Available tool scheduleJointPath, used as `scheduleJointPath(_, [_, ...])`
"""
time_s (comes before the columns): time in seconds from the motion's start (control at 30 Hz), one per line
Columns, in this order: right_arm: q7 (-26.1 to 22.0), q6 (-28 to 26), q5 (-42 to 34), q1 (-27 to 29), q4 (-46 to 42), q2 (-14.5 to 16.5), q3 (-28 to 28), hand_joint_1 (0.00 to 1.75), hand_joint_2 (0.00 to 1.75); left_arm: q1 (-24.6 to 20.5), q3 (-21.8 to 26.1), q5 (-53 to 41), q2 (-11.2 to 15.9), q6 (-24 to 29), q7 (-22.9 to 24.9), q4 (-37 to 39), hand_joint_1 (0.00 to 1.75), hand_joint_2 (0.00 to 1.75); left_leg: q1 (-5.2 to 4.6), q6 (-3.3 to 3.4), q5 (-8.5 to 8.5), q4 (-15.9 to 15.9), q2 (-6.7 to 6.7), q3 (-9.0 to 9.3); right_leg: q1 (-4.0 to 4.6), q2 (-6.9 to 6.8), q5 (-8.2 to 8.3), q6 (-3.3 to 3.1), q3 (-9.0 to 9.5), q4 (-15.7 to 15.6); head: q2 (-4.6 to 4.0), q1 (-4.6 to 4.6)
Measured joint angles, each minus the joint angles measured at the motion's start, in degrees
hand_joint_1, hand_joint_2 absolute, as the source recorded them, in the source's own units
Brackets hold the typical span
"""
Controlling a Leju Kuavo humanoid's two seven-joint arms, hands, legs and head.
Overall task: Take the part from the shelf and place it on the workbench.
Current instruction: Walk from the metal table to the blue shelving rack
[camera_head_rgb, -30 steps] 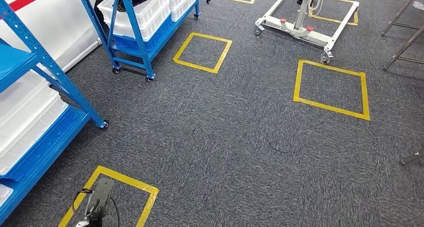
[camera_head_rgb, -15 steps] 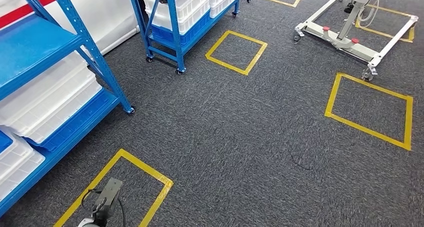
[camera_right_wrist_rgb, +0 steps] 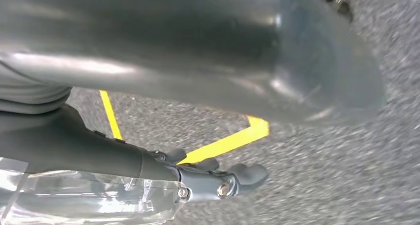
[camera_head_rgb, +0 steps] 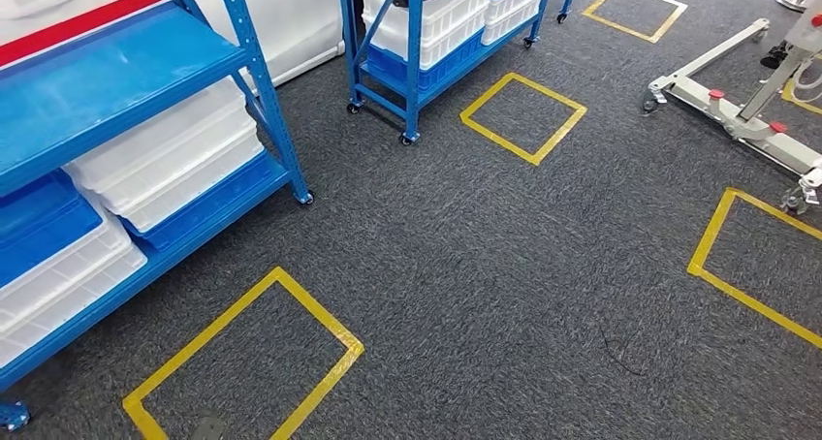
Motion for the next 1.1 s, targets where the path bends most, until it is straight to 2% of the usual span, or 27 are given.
scheduleJointPath(0.03, [0.0, 0.0, 0.0, -0.1, 0.0, 0.1, 0.0, 0.0, 0.0, 0.2, 0.1, 0.0, 0.0, 0.0, 0.0, 0.1, 0.0, 0.0, 0.02, 0.4, 0.13, -0.2, -0.51, 0.08, -0.17, 0.52, -0.36, 0.35, 0.09, 0.3, 0.0, 0.01])
scheduleJointPath(0.1, [0.0, 0.0, 0.0, -0.1, 0.0, 0.2, -0.1, 0.0, 0.0, 0.3, 0.2, 0.0, 0.0, 0.0, 0.1, 0.2, 0.0, 0.0, 0.12, 1.15, 0.48, -0.5, -1.55, 0.21, -0.49, 3.19, -2.77, 0.78, -1.06, 3.4, 0.0, 0.01])
scheduleJointPath(0.13, [0.0, 0.0, 0.0, 0.0, 0.0, 0.2, -0.1, 0.0, 0.0, 0.3, 0.2, 0.0, 0.0, 0.0, 0.1, 0.3, 0.0, 0.0, 0.07, 1.39, 0.58, -0.5, -2.12, 0.1, -0.54, 4.68, -4.74, 0.8, -2.61, 6.7, 0.0, 0.02])
scheduleJointPath(0.17, [0.0, 0.0, 0.0, 0.1, 0.1, 0.2, -0.2, 0.0, 0.0, 0.3, 0.2, 0.0, 0.0, 0.0, 0.1, 0.3, 0.0, 0.0, -0.03, 1.57, 0.64, -0.5, -2.75, -0.06, -0.51, 5.46, -6.68, 0.73, -4.56, 10.7, 0.0, 0.02])
scheduleJointPath(0.2, [0.0, 0.1, 0.0, 0.2, 0.1, 0.2, -0.3, 0.0, 0.0, 0.3, 0.3, 0.0, 0.0, -0.1, 0.3, 0.4, 0.0, 0.0, -0.17, 1.68, 0.68, -0.5, -3.43, -0.19, -0.48, 5.76, -7.92, 0.64, -6.33, 14.1, 0.0, 0.02])
scheduleJointPath(0.23, [-0.1, 0.1, -0.1, 0.3, 0.1, 0.2, -0.3, 0.0, 0.0, 0.5, 0.3, 0.0, 0.0, -0.1, 0.3, 0.5, 0.0, 0.0, -0.31, 1.73, 0.7, -0.4, -4.14, -0.25, -0.44, 5.85, -8.09, 0.49, -7.37, 16.0, 0.0, 0.02])
scheduleJointPath(0.27, [-0.3, 0.1, -0.2, 0.4, 0.2, 0.3, -0.4, 0.0, 0.0, 0.8, 0.5, 0.1, 0.0, -0.2, 0.3, 0.6, 0.0, 0.0, -0.43, 1.74, 0.71, -0.4, -4.86, -0.25, -0.36, 5.95, -7.05, 0.25, -7.34, 15.6, 0.0, 0.01])
scheduleJointPath(0.3, [-0.6, 0.0, -0.3, 0.5, 0.2, 0.5, -0.6, 0.0, 0.0, 1.3, 0.6, 0.2, -0.1, -0.4, 0.2, 0.8, 0.0, 0.0, -0.54, 1.74, 0.71, -0.3, -5.58, -0.18, -0.25, 6.28, -5.07, -0.11, -6.22, 13.0, 0.0, 0.01])
scheduleJointPath(0.37, [-1.0, -0.2, -0.6, 0.6, 0.2, 0.9, -0.9, 0.0, 0.0, 2.1, 1.0, 0.8, -0.4, -0.7, -0.4, 1.1, 0.0, 0.0, -0.72, 1.62, 0.72, -0.3, -6.94, -0.1, 0.03, 8.75, -1.09, -1.05, -2.65, 5.0, 0.0, 0.01])
scheduleJointPath(0.4, [-1.0, -0.4, -0.7, 0.7, 0.3, 1.2, -1.1, 0.0, 0.0, 2.5, 1.3, 1.2, -0.6, -0.8, -0.5, 1.2, 0.0, 0.0, -0.73, 1.44, 0.76, -0.3, -7.54, -0.16, 0.17, 9.8, 0.02, -1.38, -1.33, 2.1, 0.0, 0.01])
scheduleJointPath(0.43, [-0.7, -0.5, -0.8, 0.7, 0.3, 1.5, -1.2, 0.0, 0.0, 2.8, 1.6, 1.6, -0.8, -0.8, -0.6, 1.4, 0.0, 0.0, -0.67, 1.19, 0.82, -0.3, -8.11, -0.27, 0.3, 10.47, 0.41, -1.58, -0.66, 0.6, 0.0, 0.01])
scheduleJointPath(0.5, [0.6, -0.6, -0.9, 0.6, 0.4, 2.1, -1.5, 0.0, 0.0, 3.3, 2.4, 2.3, -1.1, -0.8, -0.6, 1.6, 0.0, 0.0, -0.52, 0.47, 1.05, -0.5, -9.3, -0.48, 0.43, 9.52, 0.48, -1.75, -0.4, 0.1, 0.0, 0.0])
scheduleJointPath(0.53, [1.6, -0.5, -0.9, 0.6, 0.4, 2.6, -1.6, 0.0, 0.0, 3.6, 2.8, 2.6, -1.3, -0.8, -0.7, 1.6, 0.0, 0.0, -0.52, 0.17, 0.95, -0.3, -9.22, -0.58, 0.36, 8.8, 0.65, -1.9, -0.18, -0.3, 0.0, -0.01])
scheduleJointPath(0.6, [3.7, 0.1, -1.1, 0.7, 0.6, 3.5, -2.1, 0.0, 0.0, 4.0, 3.5, 2.9, -1.8, -0.4, -0.6, 1.7, 0.0, 0.0, -0.67, -0.36, -0.93, 2.4, -6.85, -1.82, 0.08, 7.22, 1.0, -2.45, 0.3, -1.2, 0.0, -0.01])
scheduleJointPath(0.67, [5.7, 0.7, -1.3, 1.1, 0.7, 4.0, -2.5, 0.0, 0.0, 3.9, 4.1, 3.1, -2.0, 0.0, -0.6, 1.8, 0.0, 0.0, -0.48, -0.78, -4.67, 9.3, -3.76, -4.95, 0.13, 5.51, 1.04, -2.86, 0.48, -1.4, 0.0, -0.01])
scheduleJointPath(0.7, [6.4, 1.0, -1.3, 1.2, 0.8, 4.3, -2.7, 0.0, 0.0, 3.9, 4.3, 3.1, -2.1, 0.2, -0.6, 1.8, 0.0, 0.0, -0.29, -1.03, -6.15, 12.9, -3.1, -6.66, 0.19, 4.64, 0.96, -2.9, 0.46, -1.3, 0.0, -0.01])
scheduleJointPath(0.73, [7.1, 1.2, -1.4, 1.3, 0.9, 4.5, -2.8, 0.0, 0.0, 4.0, 4.5, 3.1, -2.3, 0.3, -0.5, 1.8, 0.0, 0.0, -0.06, -1.28, -6.71, 15.2, -2.74, -7.69, 0.21, 3.82, 0.85, -2.88, 0.44, -1.2, 0.0, -0.01])
scheduleJointPath(0.77, [7.7, 1.4, -1.4, 1.4, 0.9, 4.7, -2.9, 0.0, 0.0, 4.2, 4.7, 3.0, -2.4, 0.4, -0.5, 1.8, 0.0, 0.0, 0.16, -1.53, -6.18, 15.4, -2.5, -7.64, 0.19, 3.05, 0.71, -2.8, 0.43, -1.1, 0.0, -0.01])
scheduleJointPath(0.8, [8.1, 1.6, -1.4, 1.4, 1.0, 4.9, -3.1, 0.0, 0.0, 4.3, 4.8, 3.0, -2.4, 0.5, -0.5, 1.8, 0.0, 0.0, 0.37, -1.75, -4.66, 13.3, -2.15, -6.41, 0.15, 2.35, 0.52, -2.65, 0.45, -0.9, 0.0, -0.01])
scheduleJointPath(0.83, [8.5, 1.8, -1.4, 1.4, 1.0, 5.1, -3.4, 0.0, 0.0, 4.4, 5.0, 2.9, -2.5, 0.6, -0.5, 1.8, 0.0, 0.0, 0.51, -1.87, -2.69, 9.5, -1.35, -4.24, 0.1, 1.71, 0.28, -2.45, 0.51, -0.6, 0.0, -0.01])
scheduleJointPath(0.87, [8.7, 2.0, -1.4, 1.4, 1.1, 5.3, -3.6, 0.0, 0.0, 4.3, 5.3, 2.9, -2.5, 0.8, -0.6, 1.8, 0.0, 0.0, 0.43, -1.79, -1.41, 5.5, -0.12, -2.05, 0.16, 1.08, -0.01, -2.17, 0.55, -0.3, 0.0, -0.01])
scheduleJointPath(0.9, [8.8, 2.1, -1.4, 1.4, 1.1, 5.5, -3.7, 0.0, 0.0, 4.2, 5.4, 2.7, -2.5, 0.9, -0.7, 1.8, 0.0, 0.0, 0.32, -1.52, -0.58, 2.5, 0.92, -0.4, 0.24, 0.5, -0.29, -1.84, 0.61, -0.1, 0.0, -0.01])
scheduleJointPath(0.93, [8.8, 2.1, -1.4, 1.3, 1.1, 5.6, -3.9, 0.0, 0.0, 4.2, 5.6, 2.6, -2.5, 1.0, -0.8, 1.8, 0.0, 0.0, 0.17, -1.19, -0.33, 0.7, 1.6, 0.49, 0.34, 0.0, -0.5, -1.49, 0.69, 0.1, 0.0, -0.01])
scheduleJointPath(0.97, [8.8, 2.2, -1.4, 1.2, 1.1, 5.7, -4.0, 0.0, 0.0, 4.1, 5.7, 2.5, -2.6, 1.1, -0.9, 1.8, 0.0, 0.0, -0.01, -0.8, -0.54, 0.3, 1.69, 0.56, 0.44, -0.5, -0.61, -1.14, 0.8, 0.2, 0.0, -0.01])
scheduleJointPath(1.03, [8.7, 2.2, -1.4, 0.9, 1.1, 5.9, -4.1, 0.0, 0.0, 4.3, 5.7, 2.3, -2.6, 1.1, -1.1, 1.8, 0.0, 0.0, 0.07, -0.08, -0.22, 0.0, 0.53, 0.42, 0.32, -1.1, -0.79, -0.49, 1.13, 0.2, 0.0, -0.01])
scheduleJointPath(1.07, [8.7, 2.2, -1.4, 0.9, 1.1, 6.0, -4.1, 0.0, 0.0, 4.3, 5.8, 2.2, -2.7, 1.2, -1.1, 1.8, 0.0, 0.0, 0.18, 0.32, -0.03, -0.2, -0.02, 0.47, 0.18, -0.34, -1.35, -0.18, 1.09, 0.7, 0.0, -0.01])
scheduleJointPath(1.1, [8.6, 2.2, -1.4, 0.9, 1.1, 6.0, -4.1, 0.0, 0.0, 4.3, 5.8, 2.1, -2.8, 1.2, -1.2, 1.8, 0.0, 0.0, 0.32, 0.72, 0.22, -0.4, -0.64, 0.52, 0.04, 1.07, -2.61, 0.08, 0.52, 2.3, 0.0, 0.0])
